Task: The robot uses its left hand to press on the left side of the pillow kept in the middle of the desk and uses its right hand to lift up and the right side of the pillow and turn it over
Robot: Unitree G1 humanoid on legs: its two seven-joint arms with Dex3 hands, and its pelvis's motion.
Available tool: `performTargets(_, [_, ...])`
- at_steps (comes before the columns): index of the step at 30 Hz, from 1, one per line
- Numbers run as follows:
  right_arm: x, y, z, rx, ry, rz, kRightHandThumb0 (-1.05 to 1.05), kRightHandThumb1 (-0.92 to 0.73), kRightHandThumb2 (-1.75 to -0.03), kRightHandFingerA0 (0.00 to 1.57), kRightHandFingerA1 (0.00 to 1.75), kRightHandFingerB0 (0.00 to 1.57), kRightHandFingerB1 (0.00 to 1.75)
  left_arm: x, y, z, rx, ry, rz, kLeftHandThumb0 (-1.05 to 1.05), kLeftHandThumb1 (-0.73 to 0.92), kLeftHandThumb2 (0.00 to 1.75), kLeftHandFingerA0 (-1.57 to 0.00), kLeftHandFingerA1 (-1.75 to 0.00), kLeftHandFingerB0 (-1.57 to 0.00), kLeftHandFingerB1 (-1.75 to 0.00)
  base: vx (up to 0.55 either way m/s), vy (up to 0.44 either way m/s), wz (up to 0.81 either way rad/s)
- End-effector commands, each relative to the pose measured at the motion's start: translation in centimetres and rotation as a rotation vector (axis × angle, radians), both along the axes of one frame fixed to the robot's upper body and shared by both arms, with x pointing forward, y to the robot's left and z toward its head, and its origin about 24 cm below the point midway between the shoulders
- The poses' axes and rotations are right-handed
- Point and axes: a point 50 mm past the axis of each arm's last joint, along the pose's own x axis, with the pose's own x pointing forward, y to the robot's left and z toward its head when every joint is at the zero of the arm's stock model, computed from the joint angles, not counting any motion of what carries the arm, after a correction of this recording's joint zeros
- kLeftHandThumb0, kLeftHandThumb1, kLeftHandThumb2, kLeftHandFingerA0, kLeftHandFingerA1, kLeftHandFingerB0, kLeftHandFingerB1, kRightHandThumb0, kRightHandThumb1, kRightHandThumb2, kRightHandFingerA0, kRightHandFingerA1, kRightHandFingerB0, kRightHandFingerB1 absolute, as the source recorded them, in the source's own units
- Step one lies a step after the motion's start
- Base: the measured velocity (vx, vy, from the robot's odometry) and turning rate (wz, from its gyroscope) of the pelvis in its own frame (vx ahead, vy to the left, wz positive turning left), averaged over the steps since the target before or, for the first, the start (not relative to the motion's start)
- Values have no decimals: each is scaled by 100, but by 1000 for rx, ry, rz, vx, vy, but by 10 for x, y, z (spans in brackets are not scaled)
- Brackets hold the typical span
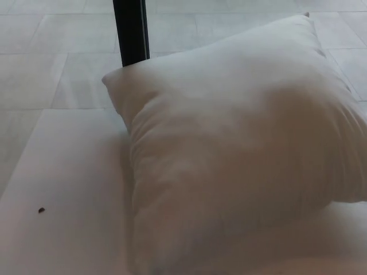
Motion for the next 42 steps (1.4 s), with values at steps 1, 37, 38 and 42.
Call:
performTargets(1, [6,-44,58,-34,-548,-356,-78,-59,-93,19,50,8,40,42,28,20,-94,-371,309,-75,68,61,-48,-70,-27,-35,0,0,0])
performTargets(37, [318,114,206,109,-868,756,-91,-67,-108,22,51,7,37,281,-154,178,-337,-1004,-448,-75,64,101,-30,-63,-9,-45,0,0,0])
performTargets(38, [319,116,204,112,-864,763,-91,-67,-108,22,51,7,37,280,-156,177,-337,-998,-444,-75,64,101,-30,-63,-9,-45,0,0,0])
performTargets(42, [325,128,193,152,-838,770,-93,-85,-66,27,41,17,27,276,-175,160,-391,-938,-466,-78,84,67,-24,-60,-12,-31,0,0,0])
